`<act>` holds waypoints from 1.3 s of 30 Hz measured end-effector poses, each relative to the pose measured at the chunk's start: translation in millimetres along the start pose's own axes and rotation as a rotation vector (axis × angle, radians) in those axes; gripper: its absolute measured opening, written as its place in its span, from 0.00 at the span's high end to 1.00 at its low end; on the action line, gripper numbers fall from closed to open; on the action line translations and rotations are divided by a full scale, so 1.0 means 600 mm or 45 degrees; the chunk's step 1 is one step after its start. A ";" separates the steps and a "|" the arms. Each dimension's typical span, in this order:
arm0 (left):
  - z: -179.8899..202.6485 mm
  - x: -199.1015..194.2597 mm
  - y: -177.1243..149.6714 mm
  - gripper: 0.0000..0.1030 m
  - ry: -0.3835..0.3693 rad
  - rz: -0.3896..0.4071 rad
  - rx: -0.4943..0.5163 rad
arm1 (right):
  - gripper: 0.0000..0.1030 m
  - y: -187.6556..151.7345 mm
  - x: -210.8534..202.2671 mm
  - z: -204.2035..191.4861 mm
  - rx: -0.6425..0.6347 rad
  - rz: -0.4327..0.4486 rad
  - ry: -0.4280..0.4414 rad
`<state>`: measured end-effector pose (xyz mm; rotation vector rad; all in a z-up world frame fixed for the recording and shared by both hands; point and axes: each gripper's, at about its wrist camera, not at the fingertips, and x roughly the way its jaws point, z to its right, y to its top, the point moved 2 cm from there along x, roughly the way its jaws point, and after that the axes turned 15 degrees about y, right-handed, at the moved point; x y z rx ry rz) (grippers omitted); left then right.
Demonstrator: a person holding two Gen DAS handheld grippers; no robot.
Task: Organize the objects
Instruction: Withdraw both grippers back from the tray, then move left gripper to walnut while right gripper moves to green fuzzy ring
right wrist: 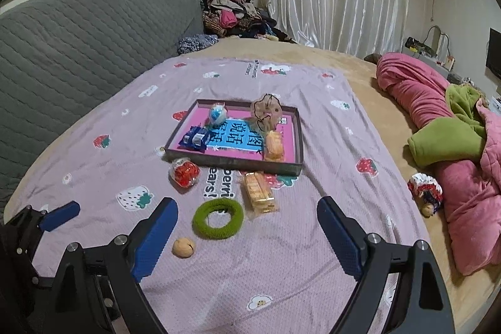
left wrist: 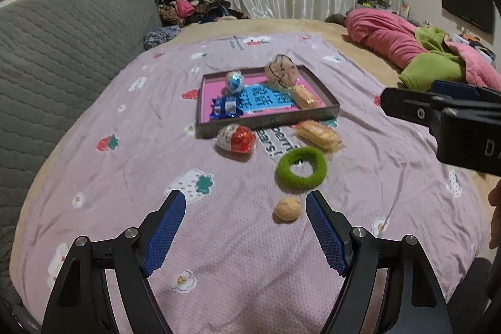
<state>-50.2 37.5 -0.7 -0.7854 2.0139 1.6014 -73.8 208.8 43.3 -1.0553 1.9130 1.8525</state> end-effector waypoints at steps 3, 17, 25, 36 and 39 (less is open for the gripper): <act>0.008 0.010 -0.012 0.22 -0.014 -0.008 0.013 | 0.12 -0.007 0.013 0.001 0.005 -0.021 0.006; 0.026 0.073 -0.047 0.22 -0.083 -0.082 0.010 | 0.12 -0.044 0.084 0.024 0.054 -0.124 -0.016; 0.049 0.105 -0.050 0.22 -0.116 -0.094 0.043 | 0.12 -0.055 0.122 0.041 0.088 -0.158 -0.031; 0.081 0.154 -0.055 0.22 -0.196 -0.113 0.079 | 0.12 -0.075 0.193 0.065 0.148 -0.229 -0.039; 0.086 0.170 -0.055 0.22 -0.207 -0.124 0.085 | 0.12 -0.078 0.212 0.071 0.188 -0.247 -0.032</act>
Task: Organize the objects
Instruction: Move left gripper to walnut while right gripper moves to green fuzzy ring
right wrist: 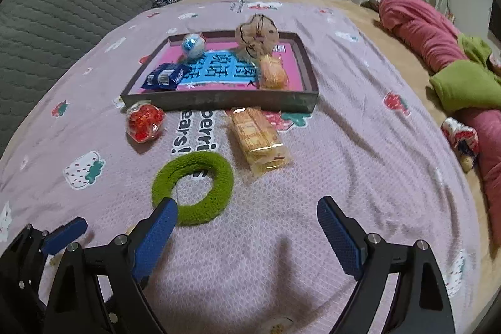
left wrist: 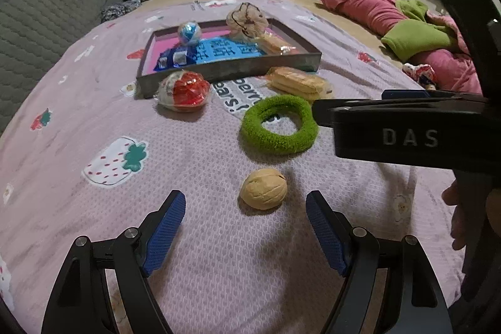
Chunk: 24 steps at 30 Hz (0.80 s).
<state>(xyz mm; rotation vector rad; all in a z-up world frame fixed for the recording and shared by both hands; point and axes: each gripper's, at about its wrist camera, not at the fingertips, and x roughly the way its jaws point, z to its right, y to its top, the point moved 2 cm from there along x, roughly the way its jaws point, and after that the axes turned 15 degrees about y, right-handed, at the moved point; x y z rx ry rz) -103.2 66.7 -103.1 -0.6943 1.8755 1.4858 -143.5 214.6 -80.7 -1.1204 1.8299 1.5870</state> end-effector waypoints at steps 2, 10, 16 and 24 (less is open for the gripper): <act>0.000 0.011 0.002 0.22 -0.015 -0.001 0.001 | 0.12 0.001 0.015 0.004 0.019 -0.011 -0.001; -0.001 0.039 0.009 0.22 -0.052 -0.007 -0.009 | 0.12 0.007 0.066 0.028 0.129 -0.055 -0.032; 0.003 0.060 0.018 0.23 -0.060 -0.019 -0.003 | 0.19 0.007 0.093 0.031 0.136 -0.068 -0.047; 0.010 0.074 0.021 0.50 -0.073 -0.029 0.009 | 0.35 0.014 0.102 0.024 0.100 -0.072 -0.039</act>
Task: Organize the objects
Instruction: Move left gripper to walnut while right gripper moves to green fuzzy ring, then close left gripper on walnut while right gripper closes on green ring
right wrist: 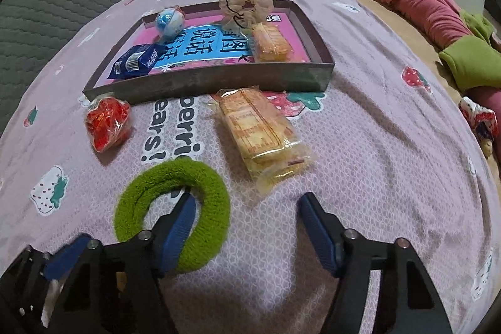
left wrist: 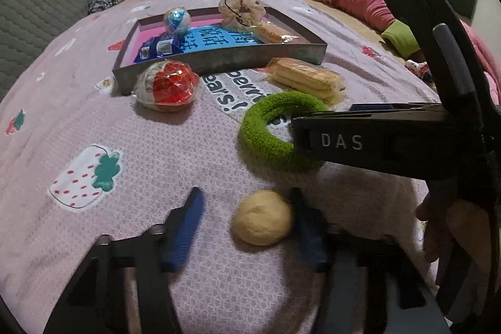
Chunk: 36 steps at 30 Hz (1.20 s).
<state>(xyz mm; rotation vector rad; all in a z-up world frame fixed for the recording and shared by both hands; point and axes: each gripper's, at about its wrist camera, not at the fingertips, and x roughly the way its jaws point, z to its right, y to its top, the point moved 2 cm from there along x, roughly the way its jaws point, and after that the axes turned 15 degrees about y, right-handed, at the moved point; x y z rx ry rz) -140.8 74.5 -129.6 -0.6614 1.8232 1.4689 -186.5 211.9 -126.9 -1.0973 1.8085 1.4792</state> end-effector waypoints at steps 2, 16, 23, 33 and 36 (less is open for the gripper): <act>0.004 0.000 -0.001 0.51 0.009 0.001 0.012 | 0.40 0.000 0.001 -0.002 -0.009 0.002 -0.007; -0.014 0.000 -0.008 0.65 -0.039 -0.025 -0.059 | 0.85 -0.026 -0.028 0.001 -0.084 0.056 0.130; -0.028 -0.003 -0.011 0.65 -0.038 -0.025 -0.099 | 0.87 -0.042 -0.057 0.010 -0.045 0.145 0.314; -0.052 -0.017 -0.007 0.65 -0.003 -0.003 -0.148 | 0.87 -0.042 -0.092 0.007 -0.054 0.189 0.362; -0.062 -0.033 -0.001 0.65 0.003 0.019 -0.170 | 0.87 -0.036 -0.110 0.002 -0.077 0.207 0.345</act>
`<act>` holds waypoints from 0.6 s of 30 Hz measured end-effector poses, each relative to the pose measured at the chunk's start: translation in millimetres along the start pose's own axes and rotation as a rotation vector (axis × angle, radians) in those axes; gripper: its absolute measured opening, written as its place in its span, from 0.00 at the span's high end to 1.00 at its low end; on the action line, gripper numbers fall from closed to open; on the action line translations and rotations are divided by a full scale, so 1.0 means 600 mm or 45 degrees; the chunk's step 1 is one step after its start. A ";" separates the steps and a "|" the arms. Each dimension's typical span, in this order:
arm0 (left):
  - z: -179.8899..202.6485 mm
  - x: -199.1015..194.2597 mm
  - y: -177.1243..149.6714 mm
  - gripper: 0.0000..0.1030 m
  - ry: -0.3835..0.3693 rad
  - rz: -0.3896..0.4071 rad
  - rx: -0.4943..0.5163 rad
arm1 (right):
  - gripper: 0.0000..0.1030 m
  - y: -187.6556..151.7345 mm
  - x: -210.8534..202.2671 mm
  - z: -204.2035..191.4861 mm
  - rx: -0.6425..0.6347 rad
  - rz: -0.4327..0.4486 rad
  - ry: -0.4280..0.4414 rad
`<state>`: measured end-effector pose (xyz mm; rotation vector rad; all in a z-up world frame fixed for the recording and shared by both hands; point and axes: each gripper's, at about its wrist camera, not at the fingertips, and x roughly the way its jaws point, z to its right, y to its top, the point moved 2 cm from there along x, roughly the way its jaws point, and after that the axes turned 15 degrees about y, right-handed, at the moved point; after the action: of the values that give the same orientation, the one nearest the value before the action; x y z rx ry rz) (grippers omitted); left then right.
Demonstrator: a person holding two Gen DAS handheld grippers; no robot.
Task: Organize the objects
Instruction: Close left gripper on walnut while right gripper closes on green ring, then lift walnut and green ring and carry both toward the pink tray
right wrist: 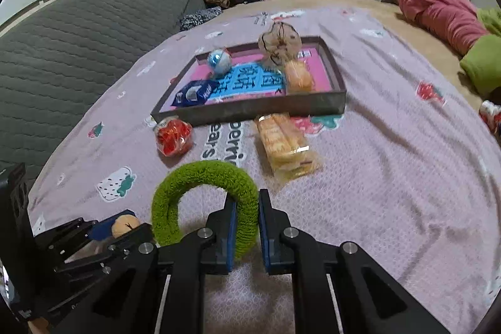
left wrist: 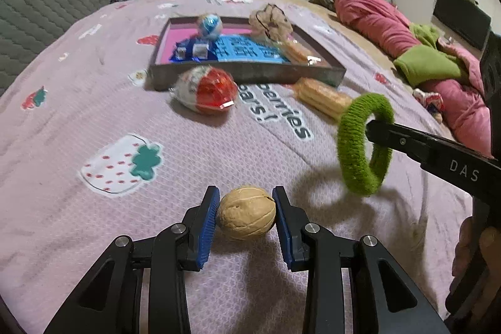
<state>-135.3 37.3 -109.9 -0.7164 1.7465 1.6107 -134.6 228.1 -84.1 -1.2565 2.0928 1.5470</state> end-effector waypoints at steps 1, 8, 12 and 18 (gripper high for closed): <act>-0.002 -0.006 0.003 0.65 0.003 0.009 -0.005 | 0.87 0.003 -0.005 -0.002 -0.003 0.008 -0.003; -0.012 -0.063 0.033 0.65 0.022 0.085 -0.025 | 0.87 0.029 -0.049 -0.034 -0.059 0.057 -0.008; -0.015 -0.102 0.053 0.65 0.031 0.140 -0.027 | 0.87 0.047 -0.078 -0.057 -0.097 0.101 -0.014; -0.026 -0.154 0.103 0.65 0.055 0.208 -0.043 | 0.87 0.095 -0.121 -0.093 -0.165 0.162 -0.024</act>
<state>-125.0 24.4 1.0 -0.6426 1.8543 1.7486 -118.6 218.8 22.1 -1.1643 2.1279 1.7669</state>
